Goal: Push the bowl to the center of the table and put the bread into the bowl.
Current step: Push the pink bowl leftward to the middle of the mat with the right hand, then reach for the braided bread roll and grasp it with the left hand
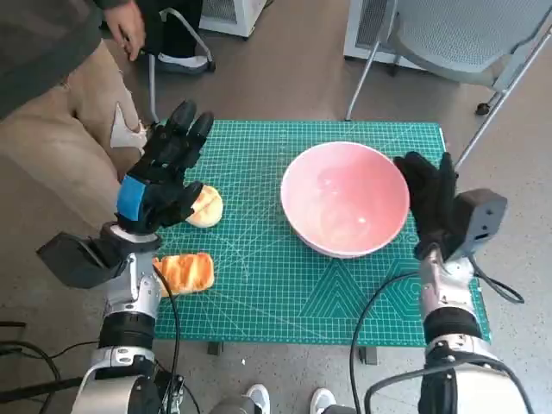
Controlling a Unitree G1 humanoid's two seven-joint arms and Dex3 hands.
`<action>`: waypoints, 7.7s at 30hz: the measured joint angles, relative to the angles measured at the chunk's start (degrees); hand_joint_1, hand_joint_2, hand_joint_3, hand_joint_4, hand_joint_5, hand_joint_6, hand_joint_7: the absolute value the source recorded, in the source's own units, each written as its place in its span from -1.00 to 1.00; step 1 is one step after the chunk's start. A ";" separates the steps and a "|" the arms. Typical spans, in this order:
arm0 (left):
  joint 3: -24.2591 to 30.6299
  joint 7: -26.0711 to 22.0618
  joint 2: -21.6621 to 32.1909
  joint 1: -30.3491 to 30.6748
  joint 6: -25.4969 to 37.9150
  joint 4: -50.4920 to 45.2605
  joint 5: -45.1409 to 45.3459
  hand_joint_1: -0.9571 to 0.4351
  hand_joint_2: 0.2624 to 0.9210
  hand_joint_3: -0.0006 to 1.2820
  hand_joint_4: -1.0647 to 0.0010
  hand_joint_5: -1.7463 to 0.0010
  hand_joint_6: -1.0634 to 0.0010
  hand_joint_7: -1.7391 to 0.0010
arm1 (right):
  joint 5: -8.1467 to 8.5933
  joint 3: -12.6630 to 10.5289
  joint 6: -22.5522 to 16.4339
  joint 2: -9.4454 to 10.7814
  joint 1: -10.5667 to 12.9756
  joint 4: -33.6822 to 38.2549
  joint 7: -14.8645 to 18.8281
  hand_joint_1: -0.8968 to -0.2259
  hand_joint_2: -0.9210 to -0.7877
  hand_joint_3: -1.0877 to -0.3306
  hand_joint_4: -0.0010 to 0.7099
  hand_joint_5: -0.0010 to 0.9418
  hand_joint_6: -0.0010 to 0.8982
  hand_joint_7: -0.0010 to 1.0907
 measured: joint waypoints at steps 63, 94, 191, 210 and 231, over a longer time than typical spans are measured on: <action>-3.95 9.46 -0.53 6.59 5.18 -15.81 2.75 -0.52 1.00 -0.34 0.71 1.00 0.53 0.97 | -4.02 7.99 -24.97 0.49 -1.36 -12.76 1.77 -0.51 -1.00 -0.30 -0.53 -1.00 -0.62 -0.77; 3.72 5.25 32.20 32.20 50.26 -71.07 25.21 -0.33 0.28 -1.00 0.86 0.98 0.49 0.93 | -2.16 13.35 -27.74 3.64 0.87 -21.03 7.72 -0.49 -1.00 -0.37 -0.57 -1.00 -0.67 -0.72; -31.68 2.04 30.39 20.52 71.67 -58.11 60.87 -0.04 0.29 -0.99 0.01 0.95 0.18 0.97 | 2.39 12.40 -25.74 2.51 1.58 -22.10 13.64 -0.51 -1.00 -0.36 -0.56 -1.00 -0.81 -0.47; -31.71 7.77 29.08 21.22 67.13 -53.84 61.10 0.47 -0.08 0.04 -0.23 -0.60 -0.38 -0.03 | 4.23 11.77 -25.06 2.52 1.64 -23.29 15.73 -0.52 -1.00 -0.33 -0.56 -1.00 -0.85 -0.41; -30.97 14.39 28.18 22.06 60.09 -49.88 62.04 0.39 0.33 -0.33 -0.26 -0.62 -0.50 0.04 | 5.07 11.14 -25.15 2.69 1.64 -23.30 16.64 -0.51 -1.00 -0.32 -0.58 -1.00 -0.88 -0.35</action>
